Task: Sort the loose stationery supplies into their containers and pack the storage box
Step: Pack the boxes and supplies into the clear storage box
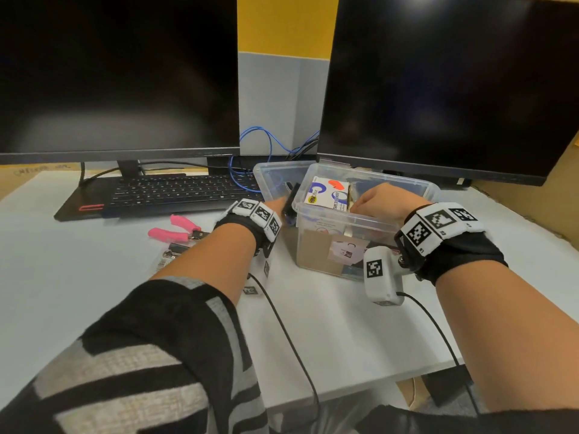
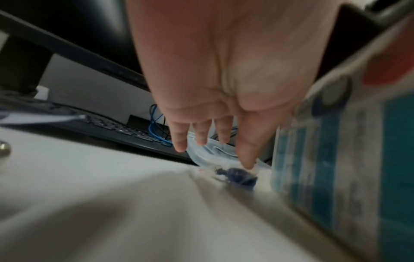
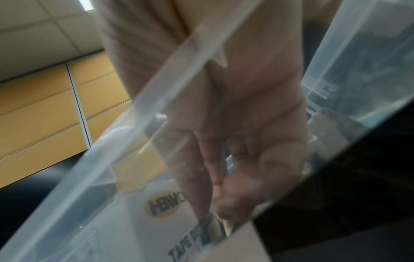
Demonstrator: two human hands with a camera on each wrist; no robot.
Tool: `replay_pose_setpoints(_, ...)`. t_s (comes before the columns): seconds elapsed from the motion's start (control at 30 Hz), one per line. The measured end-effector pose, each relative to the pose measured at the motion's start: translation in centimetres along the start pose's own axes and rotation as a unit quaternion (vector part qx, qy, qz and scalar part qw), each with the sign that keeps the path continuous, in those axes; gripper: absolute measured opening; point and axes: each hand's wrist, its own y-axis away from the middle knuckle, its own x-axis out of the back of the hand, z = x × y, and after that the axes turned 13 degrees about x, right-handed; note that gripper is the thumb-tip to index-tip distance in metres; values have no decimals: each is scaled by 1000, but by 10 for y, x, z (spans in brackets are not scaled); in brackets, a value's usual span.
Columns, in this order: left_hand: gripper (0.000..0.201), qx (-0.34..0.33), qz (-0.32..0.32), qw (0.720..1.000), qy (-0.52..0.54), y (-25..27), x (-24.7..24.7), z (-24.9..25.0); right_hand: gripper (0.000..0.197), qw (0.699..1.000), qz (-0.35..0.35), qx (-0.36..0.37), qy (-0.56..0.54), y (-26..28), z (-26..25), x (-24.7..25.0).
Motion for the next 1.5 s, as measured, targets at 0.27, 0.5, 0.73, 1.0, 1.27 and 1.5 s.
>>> replay_pose_setpoints(0.27,64,0,-1,976,-216,16,7,-9,30,1000,-16,-10,-9,-5,3,-3)
replay_pose_setpoints(0.5,41,-12,31,995,-97,13,-3,-4,31,1000,-16,-14,-2,-6,3,-3)
replay_pose_setpoints(0.73,30,34,11,999,8,17,13,-17,33,1000,-4,-21,13,-9,6,-4)
replay_pose_setpoints(1.0,35,25,145,978,147,34,65,-19,25,997,73,-2,30,-15,12,-7)
replay_pose_setpoints(1.27,30,-153,154,947,237,64,76,48,25,918,179,71,-346,8,7,14)
replay_pose_setpoints(1.5,36,-216,88,933,274,78,53,111,12,898,262,123,-333,26,29,41)
